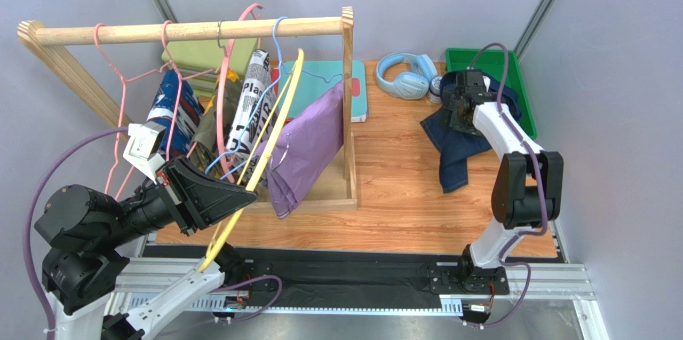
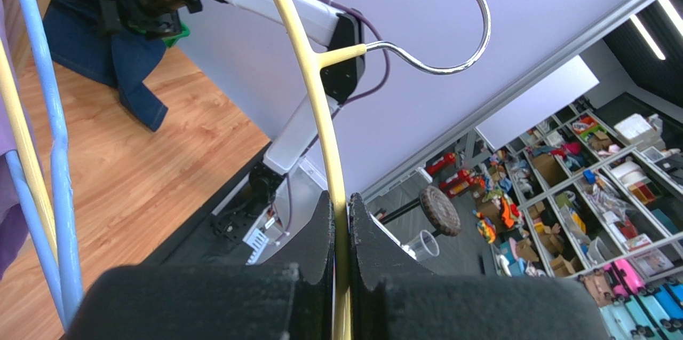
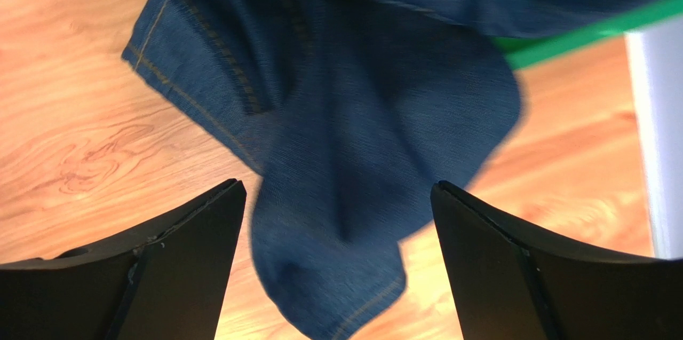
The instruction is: Remove the trousers from the hanger
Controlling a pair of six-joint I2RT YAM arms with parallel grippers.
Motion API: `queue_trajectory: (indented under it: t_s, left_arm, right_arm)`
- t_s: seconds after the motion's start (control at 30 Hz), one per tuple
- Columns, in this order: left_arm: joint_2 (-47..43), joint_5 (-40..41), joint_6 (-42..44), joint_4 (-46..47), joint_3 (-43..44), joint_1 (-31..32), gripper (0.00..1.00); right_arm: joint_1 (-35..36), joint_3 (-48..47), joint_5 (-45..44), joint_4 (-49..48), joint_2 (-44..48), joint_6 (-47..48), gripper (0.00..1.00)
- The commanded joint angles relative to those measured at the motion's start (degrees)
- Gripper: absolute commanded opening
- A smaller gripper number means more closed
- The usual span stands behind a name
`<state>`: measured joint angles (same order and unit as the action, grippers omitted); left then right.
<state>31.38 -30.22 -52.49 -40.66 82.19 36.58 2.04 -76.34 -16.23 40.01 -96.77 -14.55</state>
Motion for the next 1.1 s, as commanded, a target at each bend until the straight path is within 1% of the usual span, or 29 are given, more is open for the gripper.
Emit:
queue_trajectory:
  t_s: [0.0, 0.13, 0.17, 0.23, 0.37, 0.4, 0.47, 0.63, 0.73, 0.77, 0.83, 0.87, 0.93, 0.97, 1.03, 1.07]
  left_arm:
    - [0.0, -8.98, -1.12, 8.41, 2.44, 0.34, 0.0]
    - [0.18, -9.68, -1.56, 8.41, 3.5, 0.34, 0.0]
    - [0.35, -9.77, -1.82, 8.41, 3.67, 0.34, 0.0]
    - [0.35, -10.21, -1.91, 8.41, 4.2, 0.34, 0.0]
    - [0.44, -10.91, -2.09, 8.41, 4.73, 0.34, 0.0]
    - [0.53, -10.92, -2.26, 8.41, 4.82, 0.34, 0.0]
    - [0.62, -11.18, -2.18, 8.41, 4.99, 0.34, 0.0]
    - [1.06, -12.32, -2.09, 8.58, 5.7, 0.34, 0.0]
    - [1.23, -12.93, -2.0, 9.02, 6.05, 0.34, 0.0]
    - [1.23, -13.2, -2.0, 9.02, 6.22, 0.34, 0.0]
    - [1.32, -13.73, -1.91, 9.29, 6.84, 0.34, 0.0]
    - [1.49, -13.9, -1.91, 9.46, 7.1, 0.25, 0.0]
    - [1.67, -14.34, -2.0, 9.81, 7.8, 0.34, 0.0]
    - [1.76, -14.43, -2.0, 9.9, 7.98, 0.34, 0.0]
    - [1.85, -14.69, -1.92, 9.9, 8.51, 0.25, 0.0]
    - [1.85, -14.78, -1.91, 9.99, 8.6, 0.34, 0.0]
  right_arm:
    - [0.24, -4.96, 4.53, -5.03, -2.98, 1.89, 0.91]
    - [0.24, -7.68, 5.16, -6.35, -6.23, 1.36, 0.86]
    - [0.24, -8.21, 4.28, -6.17, -6.85, 1.36, 0.83]
    - [0.15, -9.88, 2.97, -5.3, -9.04, 0.93, 0.8]
    - [0.15, -14.01, -0.81, -2.14, -12.47, 0.57, 0.7]
    - [0.15, -14.8, -2.04, -1.95, -12.56, 0.48, 0.66]
    - [0.24, -14.55, -3.19, -2.82, -12.04, 0.13, 0.61]
    - [0.24, -15.95, -4.34, -0.99, -13.35, 0.04, 0.58]
    - [0.24, -15.17, -4.95, 0.07, -13.62, 0.04, 0.51]
    - [0.24, -14.72, -5.04, -0.11, -13.36, 0.13, 0.47]
    - [0.24, -13.93, -5.13, -0.28, -12.65, 0.22, 0.42]
    - [0.15, -13.75, -5.56, -0.28, -12.48, 0.39, 0.35]
    - [0.24, -13.75, -6.0, -0.02, -11.69, 0.57, 0.24]
    - [0.24, -13.67, -6.18, 0.07, -11.25, 0.75, 0.14]
    - [0.15, -14.01, -6.88, 0.07, -10.19, 1.01, 0.03]
    - [-0.02, -14.97, -7.23, 0.59, -9.93, 1.01, 0.0]
